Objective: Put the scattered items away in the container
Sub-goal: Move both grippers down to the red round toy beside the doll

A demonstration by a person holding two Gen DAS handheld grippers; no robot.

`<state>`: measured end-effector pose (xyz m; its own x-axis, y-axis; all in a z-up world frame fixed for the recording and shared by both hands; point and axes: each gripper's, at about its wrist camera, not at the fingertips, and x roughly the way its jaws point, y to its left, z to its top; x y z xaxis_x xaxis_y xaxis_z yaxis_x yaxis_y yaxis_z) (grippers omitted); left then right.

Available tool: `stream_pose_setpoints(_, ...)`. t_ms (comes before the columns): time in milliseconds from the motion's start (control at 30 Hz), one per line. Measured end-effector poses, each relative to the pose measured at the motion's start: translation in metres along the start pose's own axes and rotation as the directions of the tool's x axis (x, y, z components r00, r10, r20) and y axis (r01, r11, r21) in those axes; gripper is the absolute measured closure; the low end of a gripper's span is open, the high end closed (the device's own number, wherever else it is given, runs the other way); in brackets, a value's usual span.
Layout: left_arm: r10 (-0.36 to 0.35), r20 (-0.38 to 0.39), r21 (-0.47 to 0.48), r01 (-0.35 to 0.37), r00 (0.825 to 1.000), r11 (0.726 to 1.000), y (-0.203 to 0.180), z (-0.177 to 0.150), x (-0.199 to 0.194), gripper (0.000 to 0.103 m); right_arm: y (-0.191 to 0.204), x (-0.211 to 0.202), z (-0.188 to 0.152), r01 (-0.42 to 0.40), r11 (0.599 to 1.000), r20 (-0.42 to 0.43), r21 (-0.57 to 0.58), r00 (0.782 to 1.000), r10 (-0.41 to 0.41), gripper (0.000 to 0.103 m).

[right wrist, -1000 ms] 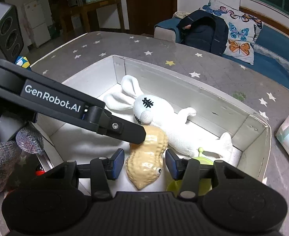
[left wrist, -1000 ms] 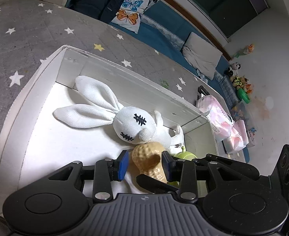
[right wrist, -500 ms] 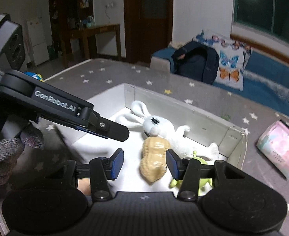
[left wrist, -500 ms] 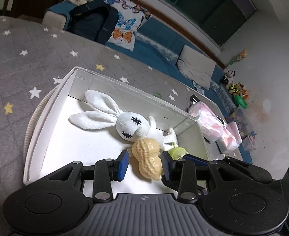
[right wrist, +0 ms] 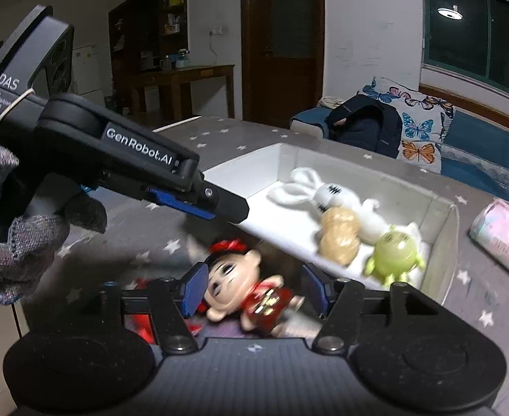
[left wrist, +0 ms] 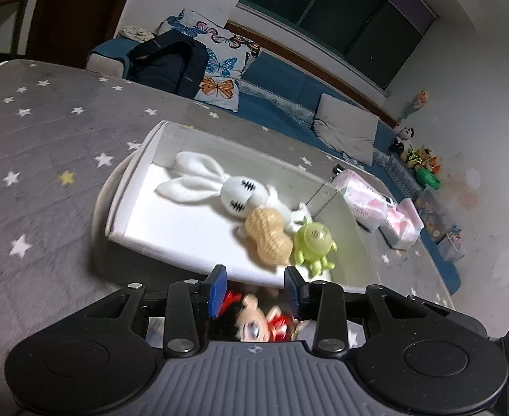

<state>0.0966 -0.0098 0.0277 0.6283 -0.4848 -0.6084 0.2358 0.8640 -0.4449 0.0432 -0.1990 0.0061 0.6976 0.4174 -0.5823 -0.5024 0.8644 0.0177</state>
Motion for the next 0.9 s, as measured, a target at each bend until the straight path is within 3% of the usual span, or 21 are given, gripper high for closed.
stream_pose_setpoints(367,0.041,-0.005,-0.053,-0.041,0.999,0.998,0.025,-0.035,-0.022,0.064,0.028,0.005,-0.031,-0.032,0.999,-0.033,0.025,0.999,0.033,0.040)
stream_pose_setpoints(900,0.019,-0.030,-0.176,-0.024,0.999,0.984,0.056,-0.053,-0.032,0.064,0.056,0.031,-0.038,-0.099,0.995,-0.084,0.028,0.991,0.101,0.040)
